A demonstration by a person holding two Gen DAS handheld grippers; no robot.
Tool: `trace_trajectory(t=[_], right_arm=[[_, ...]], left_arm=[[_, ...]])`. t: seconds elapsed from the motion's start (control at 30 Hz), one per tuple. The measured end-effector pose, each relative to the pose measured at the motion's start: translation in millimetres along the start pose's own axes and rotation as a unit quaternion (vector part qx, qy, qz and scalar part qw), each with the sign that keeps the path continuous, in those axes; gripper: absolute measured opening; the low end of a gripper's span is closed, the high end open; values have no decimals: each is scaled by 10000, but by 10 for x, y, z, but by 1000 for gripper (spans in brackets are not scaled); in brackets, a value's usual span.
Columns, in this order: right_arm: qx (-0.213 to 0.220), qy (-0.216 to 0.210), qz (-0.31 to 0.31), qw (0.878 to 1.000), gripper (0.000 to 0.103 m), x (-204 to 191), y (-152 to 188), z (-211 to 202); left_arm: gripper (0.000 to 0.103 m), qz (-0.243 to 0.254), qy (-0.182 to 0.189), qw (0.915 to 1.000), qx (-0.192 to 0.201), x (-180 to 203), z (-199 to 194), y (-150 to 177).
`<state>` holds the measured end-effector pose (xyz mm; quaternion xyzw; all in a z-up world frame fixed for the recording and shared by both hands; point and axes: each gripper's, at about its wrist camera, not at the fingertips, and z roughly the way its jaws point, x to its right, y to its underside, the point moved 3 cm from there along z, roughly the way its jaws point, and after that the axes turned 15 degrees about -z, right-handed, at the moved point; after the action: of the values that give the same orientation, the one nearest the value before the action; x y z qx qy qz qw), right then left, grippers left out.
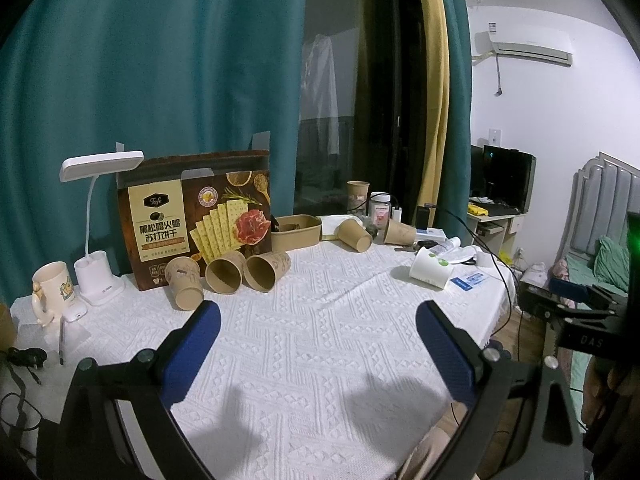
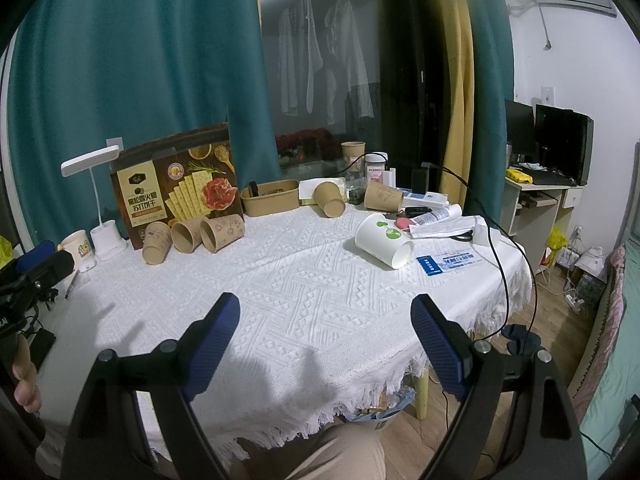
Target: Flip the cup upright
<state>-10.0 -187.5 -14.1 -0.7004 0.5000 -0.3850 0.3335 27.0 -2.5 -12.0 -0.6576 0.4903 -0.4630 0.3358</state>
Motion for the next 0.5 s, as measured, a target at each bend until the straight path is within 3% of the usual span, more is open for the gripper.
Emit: trace_trajectory(t=[0.5], right_arm=[[-26,-2,0,10000,86,7,21,32]], left_arm=[[98,-19,-6,10000,-5,-4,21,47]])
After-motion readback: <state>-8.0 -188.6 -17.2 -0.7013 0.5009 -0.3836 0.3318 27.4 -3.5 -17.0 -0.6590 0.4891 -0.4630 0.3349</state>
